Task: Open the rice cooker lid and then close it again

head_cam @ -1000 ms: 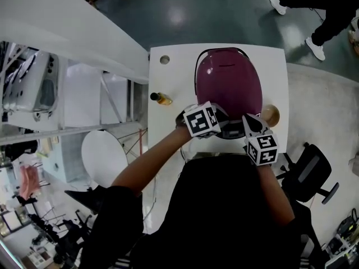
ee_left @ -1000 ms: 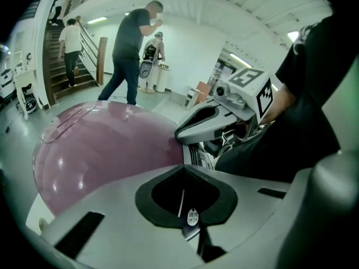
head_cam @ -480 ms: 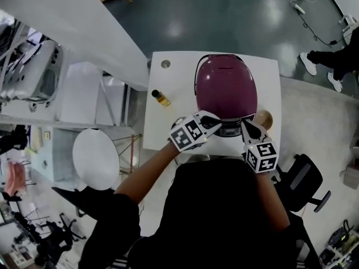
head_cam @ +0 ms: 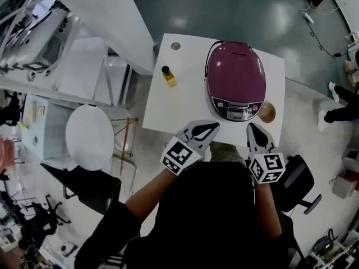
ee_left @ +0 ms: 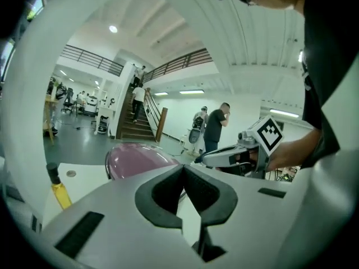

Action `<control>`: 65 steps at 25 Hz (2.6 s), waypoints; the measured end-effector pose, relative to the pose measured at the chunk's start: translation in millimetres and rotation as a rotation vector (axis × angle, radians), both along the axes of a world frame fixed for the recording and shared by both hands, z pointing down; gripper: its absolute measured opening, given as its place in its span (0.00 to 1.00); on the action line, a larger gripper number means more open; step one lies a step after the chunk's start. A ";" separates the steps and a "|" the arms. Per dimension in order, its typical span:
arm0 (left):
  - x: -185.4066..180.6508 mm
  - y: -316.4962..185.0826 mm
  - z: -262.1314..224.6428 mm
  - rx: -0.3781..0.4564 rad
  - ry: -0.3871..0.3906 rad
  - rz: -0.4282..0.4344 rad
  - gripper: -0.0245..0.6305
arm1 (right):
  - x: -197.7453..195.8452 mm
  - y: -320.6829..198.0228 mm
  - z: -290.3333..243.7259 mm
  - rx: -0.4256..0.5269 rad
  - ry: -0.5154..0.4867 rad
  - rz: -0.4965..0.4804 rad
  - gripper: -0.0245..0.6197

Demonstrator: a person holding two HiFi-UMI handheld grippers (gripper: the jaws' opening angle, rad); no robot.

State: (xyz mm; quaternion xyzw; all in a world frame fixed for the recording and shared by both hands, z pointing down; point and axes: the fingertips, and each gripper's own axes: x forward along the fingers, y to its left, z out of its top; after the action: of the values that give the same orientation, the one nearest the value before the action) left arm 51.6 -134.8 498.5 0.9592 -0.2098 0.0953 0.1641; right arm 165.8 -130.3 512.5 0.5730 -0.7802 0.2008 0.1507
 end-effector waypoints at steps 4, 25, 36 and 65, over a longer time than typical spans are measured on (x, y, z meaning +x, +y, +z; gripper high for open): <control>-20.4 30.3 8.4 0.005 0.014 -0.076 0.04 | -7.5 29.5 -0.9 0.002 0.001 -0.009 0.04; -21.4 225.3 -9.0 0.080 -0.033 -0.283 0.04 | 21.1 217.3 -6.6 0.069 -0.051 -0.040 0.04; -12.7 339.6 -14.8 0.069 -0.046 -0.294 0.04 | 56.5 346.8 5.9 0.046 -0.028 0.040 0.04; -189.8 447.5 -64.8 0.231 -0.016 -0.374 0.04 | -87.2 458.1 -51.5 0.215 0.030 0.066 0.04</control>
State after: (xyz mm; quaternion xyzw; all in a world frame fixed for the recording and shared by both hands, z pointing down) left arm -138.2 312.7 433.7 0.9152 -0.3949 0.0464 0.0660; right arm 78.6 327.8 461.0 0.6140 -0.7757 0.1122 0.0932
